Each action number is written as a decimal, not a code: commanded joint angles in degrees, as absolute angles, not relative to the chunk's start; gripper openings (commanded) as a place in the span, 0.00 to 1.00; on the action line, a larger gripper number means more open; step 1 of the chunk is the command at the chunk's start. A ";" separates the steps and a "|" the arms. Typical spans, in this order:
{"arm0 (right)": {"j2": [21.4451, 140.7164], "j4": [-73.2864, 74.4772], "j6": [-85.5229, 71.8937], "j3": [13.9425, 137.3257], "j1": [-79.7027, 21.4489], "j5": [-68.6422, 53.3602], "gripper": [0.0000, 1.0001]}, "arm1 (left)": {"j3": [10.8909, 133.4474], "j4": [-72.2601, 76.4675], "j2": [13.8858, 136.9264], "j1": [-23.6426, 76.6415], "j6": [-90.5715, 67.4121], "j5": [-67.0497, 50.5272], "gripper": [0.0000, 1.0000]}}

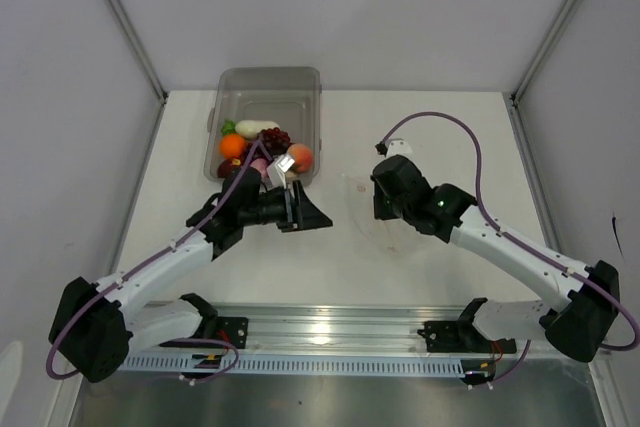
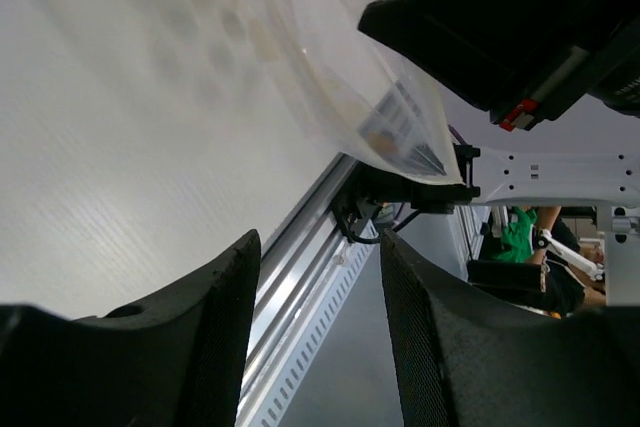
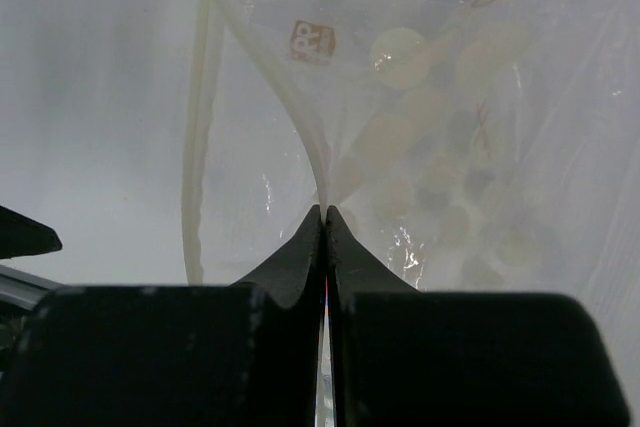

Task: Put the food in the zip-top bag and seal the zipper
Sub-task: Pick up the zipper food storage bag at the center of the board, then open the zipper of the food storage bag at the center of the board.

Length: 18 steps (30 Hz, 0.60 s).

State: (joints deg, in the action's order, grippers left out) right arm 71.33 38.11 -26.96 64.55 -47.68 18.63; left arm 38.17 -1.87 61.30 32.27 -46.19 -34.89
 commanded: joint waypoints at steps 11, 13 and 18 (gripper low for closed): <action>68.20 34.37 -25.58 62.75 -49.75 18.11 0.00 | 46.23 3.61 71.53 43.15 -54.05 -25.23 0.56; 67.94 34.02 -25.31 62.84 -49.92 17.76 0.00 | 47.90 2.03 72.86 44.03 -54.14 -23.65 0.55; 66.89 33.66 -24.79 62.93 -49.92 17.93 0.00 | 49.30 0.44 75.84 44.82 -54.67 -21.01 0.53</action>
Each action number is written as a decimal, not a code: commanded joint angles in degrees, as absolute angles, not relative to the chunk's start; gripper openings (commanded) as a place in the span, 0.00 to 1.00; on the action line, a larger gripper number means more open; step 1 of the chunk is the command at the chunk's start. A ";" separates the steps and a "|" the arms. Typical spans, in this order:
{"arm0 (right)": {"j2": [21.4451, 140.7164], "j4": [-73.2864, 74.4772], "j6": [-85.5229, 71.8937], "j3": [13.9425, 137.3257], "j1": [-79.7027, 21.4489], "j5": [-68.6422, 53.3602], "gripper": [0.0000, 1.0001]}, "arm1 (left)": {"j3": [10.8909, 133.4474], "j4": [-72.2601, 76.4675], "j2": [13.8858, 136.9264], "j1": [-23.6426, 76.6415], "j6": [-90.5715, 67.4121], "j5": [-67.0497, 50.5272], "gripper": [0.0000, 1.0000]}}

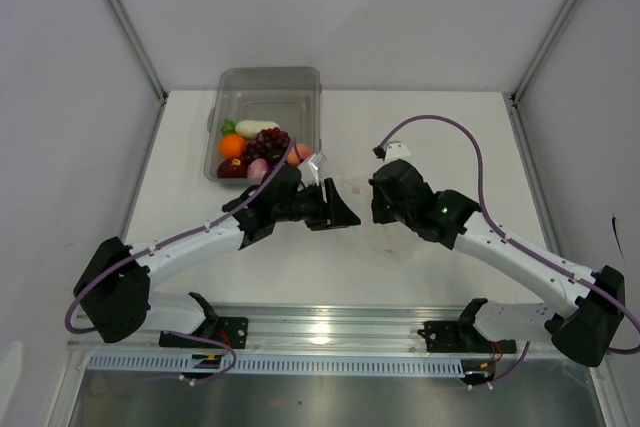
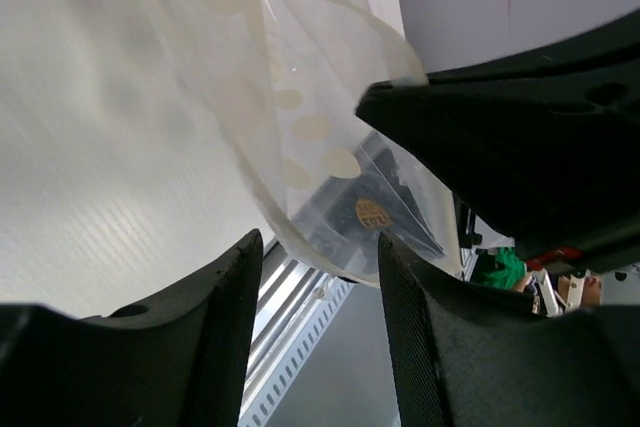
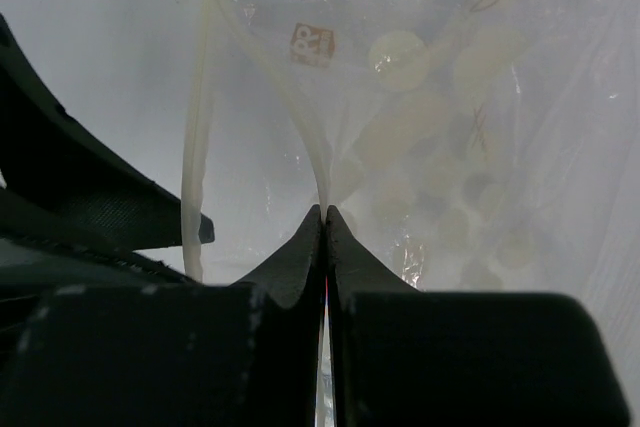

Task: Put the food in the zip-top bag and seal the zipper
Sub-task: Open the zipper of the food storage bag at the center of the board.

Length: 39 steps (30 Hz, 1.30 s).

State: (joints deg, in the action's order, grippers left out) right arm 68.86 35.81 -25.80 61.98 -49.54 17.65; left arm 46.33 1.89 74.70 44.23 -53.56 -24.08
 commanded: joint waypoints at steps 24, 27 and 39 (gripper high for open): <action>70.41 47.28 -23.47 72.59 -49.92 38.40 0.00 | 47.20 -3.43 74.00 45.09 -46.23 -18.11 0.01; 69.26 49.47 -23.64 73.91 -49.83 39.46 0.00 | 47.55 -2.90 74.97 45.09 -45.79 -18.63 0.01; 68.29 51.68 -23.11 75.50 -50.01 37.54 0.00 | 50.44 -3.43 77.61 45.09 -42.37 -19.16 0.02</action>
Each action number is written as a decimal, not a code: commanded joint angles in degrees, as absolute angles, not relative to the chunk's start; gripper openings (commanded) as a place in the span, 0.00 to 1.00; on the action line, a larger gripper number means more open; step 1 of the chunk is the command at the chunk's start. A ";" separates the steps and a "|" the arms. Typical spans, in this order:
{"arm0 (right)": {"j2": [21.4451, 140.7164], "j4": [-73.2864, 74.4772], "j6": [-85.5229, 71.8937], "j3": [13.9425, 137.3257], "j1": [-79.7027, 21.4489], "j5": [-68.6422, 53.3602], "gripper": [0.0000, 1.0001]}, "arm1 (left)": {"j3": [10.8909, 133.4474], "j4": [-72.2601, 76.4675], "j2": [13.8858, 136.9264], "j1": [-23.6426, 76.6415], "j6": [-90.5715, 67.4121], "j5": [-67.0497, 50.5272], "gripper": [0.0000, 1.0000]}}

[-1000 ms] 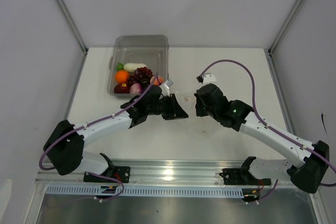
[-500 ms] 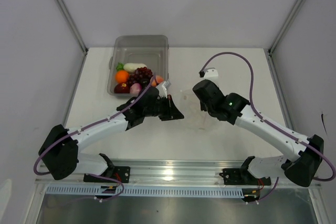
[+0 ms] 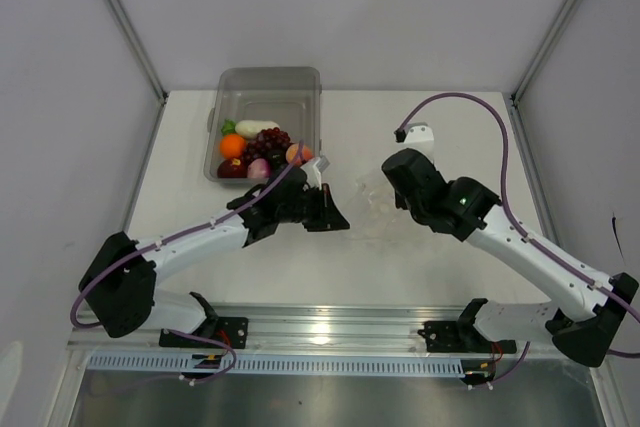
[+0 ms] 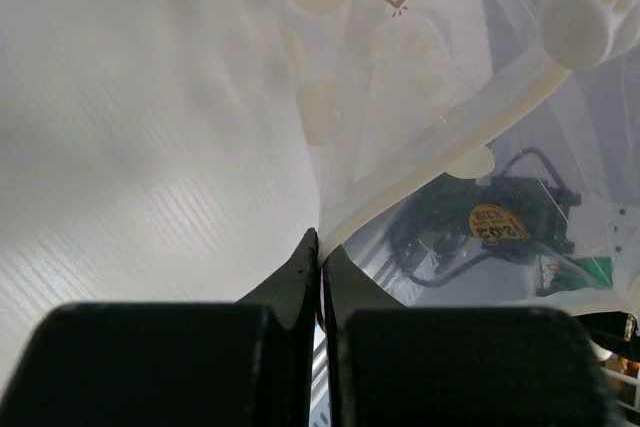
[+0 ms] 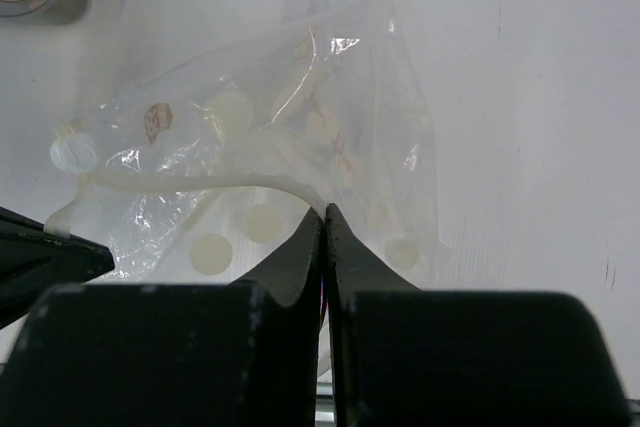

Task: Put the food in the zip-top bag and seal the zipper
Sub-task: Open the zipper of the food storage bag at the center of the board, then pick up the fake fruit from the bin.

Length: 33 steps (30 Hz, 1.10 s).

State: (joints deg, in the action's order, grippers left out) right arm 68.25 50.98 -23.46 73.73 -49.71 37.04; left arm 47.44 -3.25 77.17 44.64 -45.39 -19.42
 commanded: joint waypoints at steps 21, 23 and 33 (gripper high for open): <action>67.68 46.67 -25.75 68.91 -50.19 31.20 0.00 | 44.30 6.68 62.06 45.00 -31.47 -10.81 0.91; 67.59 46.84 -25.84 68.82 -50.27 31.55 0.00 | 44.47 6.07 61.17 45.09 -31.38 -8.80 1.00; 67.68 47.02 -25.22 68.73 -50.19 32.69 0.00 | 52.19 -6.39 62.47 36.05 -32.88 -3.69 1.00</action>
